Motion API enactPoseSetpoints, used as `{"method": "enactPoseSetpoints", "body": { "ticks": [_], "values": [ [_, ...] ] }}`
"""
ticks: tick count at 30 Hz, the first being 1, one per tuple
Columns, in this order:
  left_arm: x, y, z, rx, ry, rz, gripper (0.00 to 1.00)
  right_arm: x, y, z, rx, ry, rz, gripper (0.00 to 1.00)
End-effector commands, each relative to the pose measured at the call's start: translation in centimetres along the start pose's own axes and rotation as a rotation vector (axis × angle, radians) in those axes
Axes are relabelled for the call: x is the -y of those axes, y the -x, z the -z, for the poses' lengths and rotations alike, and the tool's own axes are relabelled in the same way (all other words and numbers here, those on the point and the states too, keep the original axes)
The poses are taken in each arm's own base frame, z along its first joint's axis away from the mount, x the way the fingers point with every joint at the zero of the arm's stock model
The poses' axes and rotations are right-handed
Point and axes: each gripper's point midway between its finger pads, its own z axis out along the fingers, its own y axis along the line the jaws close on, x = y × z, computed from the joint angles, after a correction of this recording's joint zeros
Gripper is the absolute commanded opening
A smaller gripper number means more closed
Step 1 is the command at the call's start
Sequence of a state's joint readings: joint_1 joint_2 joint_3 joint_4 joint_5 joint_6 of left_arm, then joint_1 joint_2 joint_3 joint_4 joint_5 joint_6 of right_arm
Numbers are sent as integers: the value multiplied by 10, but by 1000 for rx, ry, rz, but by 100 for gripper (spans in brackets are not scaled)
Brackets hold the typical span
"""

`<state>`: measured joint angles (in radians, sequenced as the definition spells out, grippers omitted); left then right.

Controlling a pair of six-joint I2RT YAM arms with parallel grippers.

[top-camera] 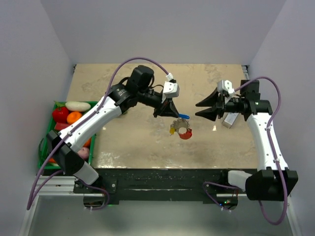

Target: Remove the keys from the keyring

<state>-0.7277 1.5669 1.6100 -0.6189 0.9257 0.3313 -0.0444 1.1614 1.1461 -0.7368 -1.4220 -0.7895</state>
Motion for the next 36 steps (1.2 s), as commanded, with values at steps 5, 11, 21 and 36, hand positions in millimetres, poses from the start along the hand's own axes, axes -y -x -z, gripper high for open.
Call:
{"method": "enactPoseSetpoints", "body": {
  "ticks": [5,11,21,36],
  "values": [
    [-9,49,21,95,136,-62,0,-48,47,-1,94,126,92,61],
    [-24,54,22,107,208,-36,0,-66,50,-15,68,203,118,73],
    [-26,65,24,125,213,-45,0,-39,48,-11,57,165,37,18],
    [-57,60,27,106,367,-8,0,32,54,41,-106,-501,43,56]
  ]
}}
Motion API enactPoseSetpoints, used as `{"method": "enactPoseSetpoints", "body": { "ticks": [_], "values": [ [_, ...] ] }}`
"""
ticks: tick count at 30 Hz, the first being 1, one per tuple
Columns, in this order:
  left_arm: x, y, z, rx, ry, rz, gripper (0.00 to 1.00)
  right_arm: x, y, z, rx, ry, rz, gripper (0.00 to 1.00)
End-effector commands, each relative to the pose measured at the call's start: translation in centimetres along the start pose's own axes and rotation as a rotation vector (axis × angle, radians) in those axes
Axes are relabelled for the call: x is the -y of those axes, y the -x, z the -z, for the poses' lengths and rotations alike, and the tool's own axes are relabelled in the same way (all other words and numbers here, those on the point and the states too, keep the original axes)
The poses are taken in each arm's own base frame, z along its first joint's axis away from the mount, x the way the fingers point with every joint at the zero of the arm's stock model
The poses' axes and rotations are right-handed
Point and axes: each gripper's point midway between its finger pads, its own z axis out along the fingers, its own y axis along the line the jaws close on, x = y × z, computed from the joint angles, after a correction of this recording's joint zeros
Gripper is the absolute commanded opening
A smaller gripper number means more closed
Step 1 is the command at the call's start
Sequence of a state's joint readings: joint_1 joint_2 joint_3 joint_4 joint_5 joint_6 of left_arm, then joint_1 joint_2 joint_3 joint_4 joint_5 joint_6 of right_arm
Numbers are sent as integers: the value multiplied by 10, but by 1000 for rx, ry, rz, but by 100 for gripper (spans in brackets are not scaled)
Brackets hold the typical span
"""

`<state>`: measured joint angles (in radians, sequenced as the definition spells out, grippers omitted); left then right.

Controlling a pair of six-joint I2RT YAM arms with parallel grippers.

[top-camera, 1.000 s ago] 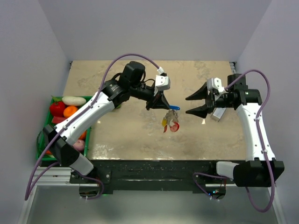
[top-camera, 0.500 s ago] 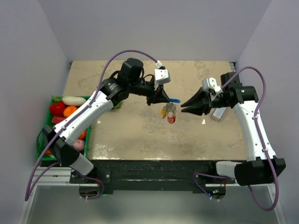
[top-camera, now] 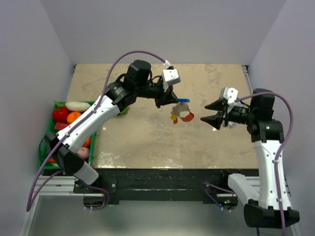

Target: Remove the keys from the keyring

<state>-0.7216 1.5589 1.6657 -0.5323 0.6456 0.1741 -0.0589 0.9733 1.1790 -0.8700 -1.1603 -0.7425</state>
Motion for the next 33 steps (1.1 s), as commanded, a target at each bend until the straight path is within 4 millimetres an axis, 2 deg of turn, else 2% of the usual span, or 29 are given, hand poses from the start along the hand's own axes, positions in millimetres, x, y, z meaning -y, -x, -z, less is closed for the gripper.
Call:
{"method": "enactPoseSetpoints", "body": {
  "ticks": [1,2,3,5,8,9,13,15,21,25,33],
  "values": [
    [-10,36,5,95,59,-45,0,51,47,11,75,-282,-29,59],
    [-9,36,5,96,58,-43,0,48,41,7,99,-271,-61,62],
    [-9,36,5,98,56,-44,0,46,56,9,153,-275,-18,64],
    [-9,36,6,98,56,-42,0,38,61,7,163,-226,-29,65],
    [-5,37,5,103,37,-40,0,38,73,5,211,-218,-23,65],
    [-4,38,5,107,31,-39,0,43,74,0,213,-226,-27,66],
    [-2,40,5,114,14,-40,0,30,77,-30,213,-165,-30,67],
    [-2,41,5,115,14,-41,0,26,78,-38,223,-133,-46,69],
    [-3,43,5,116,20,-41,0,23,72,-53,190,-116,-47,72],
    [2,46,5,124,-8,-36,0,35,58,-60,146,-175,-30,73],
    [9,53,8,139,-44,-38,0,42,43,-70,104,-213,-23,74]
  ]
}}
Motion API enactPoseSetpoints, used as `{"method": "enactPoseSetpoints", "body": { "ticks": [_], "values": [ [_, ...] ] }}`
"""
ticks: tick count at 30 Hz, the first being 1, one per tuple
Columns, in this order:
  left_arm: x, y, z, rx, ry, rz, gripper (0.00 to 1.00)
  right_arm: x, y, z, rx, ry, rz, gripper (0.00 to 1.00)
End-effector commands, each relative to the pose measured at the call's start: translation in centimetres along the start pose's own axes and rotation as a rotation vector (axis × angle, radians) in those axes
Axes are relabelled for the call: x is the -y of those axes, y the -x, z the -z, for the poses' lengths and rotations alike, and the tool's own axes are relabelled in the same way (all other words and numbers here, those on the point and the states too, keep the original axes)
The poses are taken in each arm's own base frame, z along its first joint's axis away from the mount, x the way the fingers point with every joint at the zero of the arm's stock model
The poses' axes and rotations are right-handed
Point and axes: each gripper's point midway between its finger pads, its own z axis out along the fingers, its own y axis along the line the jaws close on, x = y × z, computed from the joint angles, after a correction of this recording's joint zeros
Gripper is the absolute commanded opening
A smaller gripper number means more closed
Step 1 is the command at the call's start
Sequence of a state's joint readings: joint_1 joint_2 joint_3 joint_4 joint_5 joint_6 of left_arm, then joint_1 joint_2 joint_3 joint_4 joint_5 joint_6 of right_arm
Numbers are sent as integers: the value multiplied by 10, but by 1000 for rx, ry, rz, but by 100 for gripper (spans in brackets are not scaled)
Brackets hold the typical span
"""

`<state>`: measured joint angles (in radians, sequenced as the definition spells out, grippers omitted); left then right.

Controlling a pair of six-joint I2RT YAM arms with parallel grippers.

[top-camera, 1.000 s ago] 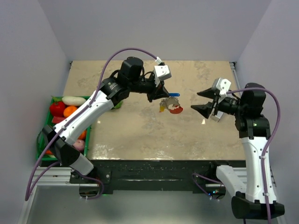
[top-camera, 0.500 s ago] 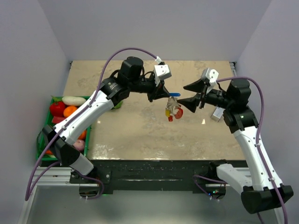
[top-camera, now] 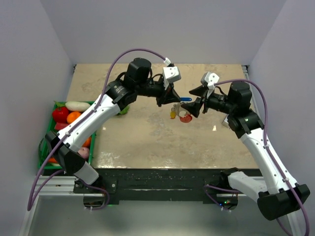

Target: Remove the keys from the keyring

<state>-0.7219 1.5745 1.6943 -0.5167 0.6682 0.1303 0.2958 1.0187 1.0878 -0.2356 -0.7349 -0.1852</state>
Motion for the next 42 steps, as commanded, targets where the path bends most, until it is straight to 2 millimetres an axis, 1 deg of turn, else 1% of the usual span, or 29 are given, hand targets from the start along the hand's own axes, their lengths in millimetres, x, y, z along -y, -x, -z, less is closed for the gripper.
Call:
{"method": "enactPoseSetpoints", "body": {
  "ticks": [1,4,7,9,10,13,14,15,18,19,20,21,22,23,25,26,27,30,33,34,42],
  "values": [
    [8,42,9,111,-30,-64,0,10,-1,-2,2,-51,55,74],
    [10,46,12,120,-42,-68,0,10,-6,-1,-5,-54,65,73],
    [12,47,12,122,-51,-70,0,9,-5,0,1,-49,90,70],
    [12,46,13,121,-50,-70,0,9,-2,1,6,-49,98,65],
    [13,46,13,120,-53,-69,0,8,1,1,12,-47,113,60],
    [15,45,15,121,-62,-71,0,6,3,1,16,-34,122,52],
    [15,46,16,122,-62,-76,0,7,4,1,20,-33,124,47],
    [16,46,17,122,-67,-75,0,6,5,2,22,-31,126,45],
    [18,45,20,123,-77,-82,0,4,8,2,36,-16,125,34],
    [18,44,20,120,-78,-79,0,3,11,3,42,-11,126,25],
    [19,43,20,119,-81,-84,0,4,12,4,43,-11,122,20],
    [19,43,21,118,-79,-83,0,1,14,5,52,6,119,17],
    [20,43,22,119,-85,-86,0,-1,17,6,58,14,118,10],
    [20,43,22,120,-87,-87,0,1,18,8,61,15,112,6],
    [21,44,24,124,-92,-90,0,-4,23,10,83,46,98,2],
    [22,44,26,125,-95,-90,0,-2,23,12,86,46,90,1],
    [22,45,27,127,-98,-92,0,-6,24,12,90,70,86,0],
    [26,46,31,133,-119,-101,0,-7,23,15,94,84,79,0],
    [29,44,33,129,-138,-103,0,-11,24,18,104,119,55,0],
    [31,44,34,132,-150,-107,0,-16,24,19,108,153,45,0],
    [38,45,35,140,-200,-110,0,-26,35,25,148,237,-19,0]
  ]
}}
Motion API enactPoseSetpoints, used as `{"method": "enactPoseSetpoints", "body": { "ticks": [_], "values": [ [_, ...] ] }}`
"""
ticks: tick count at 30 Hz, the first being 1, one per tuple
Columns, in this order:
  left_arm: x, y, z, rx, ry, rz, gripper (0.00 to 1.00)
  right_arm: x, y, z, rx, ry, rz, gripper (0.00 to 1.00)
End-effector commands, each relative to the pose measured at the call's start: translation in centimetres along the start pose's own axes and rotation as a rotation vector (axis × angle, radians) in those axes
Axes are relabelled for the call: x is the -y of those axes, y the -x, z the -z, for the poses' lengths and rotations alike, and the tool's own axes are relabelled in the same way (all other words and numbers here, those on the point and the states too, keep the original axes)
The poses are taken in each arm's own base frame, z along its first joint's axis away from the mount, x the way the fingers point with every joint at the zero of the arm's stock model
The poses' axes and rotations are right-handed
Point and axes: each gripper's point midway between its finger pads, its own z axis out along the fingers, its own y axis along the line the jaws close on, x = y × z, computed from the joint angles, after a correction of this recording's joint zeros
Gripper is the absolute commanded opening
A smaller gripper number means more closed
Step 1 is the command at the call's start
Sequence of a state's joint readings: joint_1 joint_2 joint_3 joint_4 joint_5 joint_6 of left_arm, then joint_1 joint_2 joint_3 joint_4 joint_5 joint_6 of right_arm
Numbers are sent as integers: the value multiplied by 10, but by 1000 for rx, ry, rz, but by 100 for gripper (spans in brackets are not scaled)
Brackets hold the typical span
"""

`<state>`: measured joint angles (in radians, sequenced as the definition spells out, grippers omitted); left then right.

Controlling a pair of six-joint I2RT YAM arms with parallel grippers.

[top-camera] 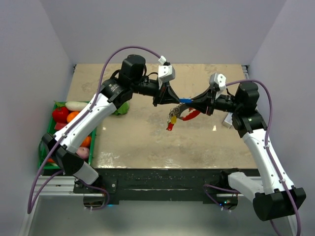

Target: Remove the keys from the keyring

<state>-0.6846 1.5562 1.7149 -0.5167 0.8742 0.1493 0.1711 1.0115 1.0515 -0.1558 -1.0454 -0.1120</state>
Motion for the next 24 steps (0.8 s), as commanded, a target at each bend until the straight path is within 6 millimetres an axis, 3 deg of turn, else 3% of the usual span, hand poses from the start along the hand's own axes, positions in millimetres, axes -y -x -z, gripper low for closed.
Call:
{"method": "enactPoseSetpoints", "body": {
  "ticks": [1,24],
  "values": [
    [17,26,14,65,-45,-75,0,-15,30,4,72,71,26,0],
    [13,29,10,79,-46,-39,0,-20,27,-4,61,76,-9,0]
  ]
}}
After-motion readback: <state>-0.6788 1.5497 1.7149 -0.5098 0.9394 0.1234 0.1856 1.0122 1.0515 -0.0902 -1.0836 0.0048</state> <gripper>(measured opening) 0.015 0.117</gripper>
